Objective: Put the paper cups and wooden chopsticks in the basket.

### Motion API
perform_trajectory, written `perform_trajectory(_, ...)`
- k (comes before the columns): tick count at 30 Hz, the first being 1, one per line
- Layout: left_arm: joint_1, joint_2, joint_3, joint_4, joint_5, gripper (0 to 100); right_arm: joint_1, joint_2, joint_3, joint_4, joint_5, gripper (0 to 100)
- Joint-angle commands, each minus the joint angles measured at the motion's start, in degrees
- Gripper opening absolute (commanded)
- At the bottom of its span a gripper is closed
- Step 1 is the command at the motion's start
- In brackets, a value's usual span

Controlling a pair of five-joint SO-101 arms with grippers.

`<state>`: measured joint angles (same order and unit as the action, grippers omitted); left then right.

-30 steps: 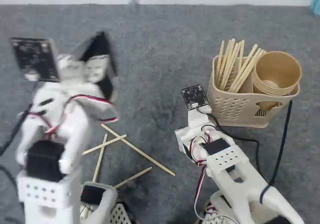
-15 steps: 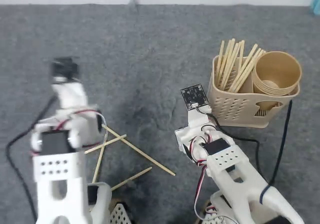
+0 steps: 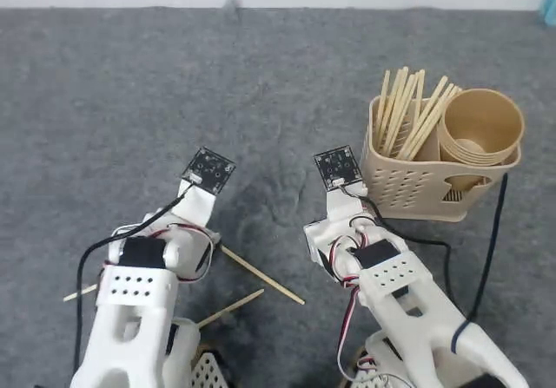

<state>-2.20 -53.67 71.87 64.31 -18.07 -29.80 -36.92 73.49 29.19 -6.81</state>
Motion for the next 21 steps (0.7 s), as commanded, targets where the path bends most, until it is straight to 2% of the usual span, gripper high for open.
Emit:
perform_trajectory(1,0.4,0.6,0.1,0.6,-0.5,33,-0.5,0.5,-3.6,-1.3,1.1,0.9)
perform_trajectory(11,0.5,2.5,0.2,0.2,-0.9,31,-0.5,0.5,-3.7,-1.3,1.1,0.9)
perform_trajectory(17,0.4,15.9,-0.7,-8.8,-0.9,31,-0.3,0.5,-3.7,-1.2,1.1,0.9)
perform_trajectory(21,0.1,25.2,-4.9,-12.0,-0.8,31,-0.3,0.5,-3.7,-1.2,1.1,0.8)
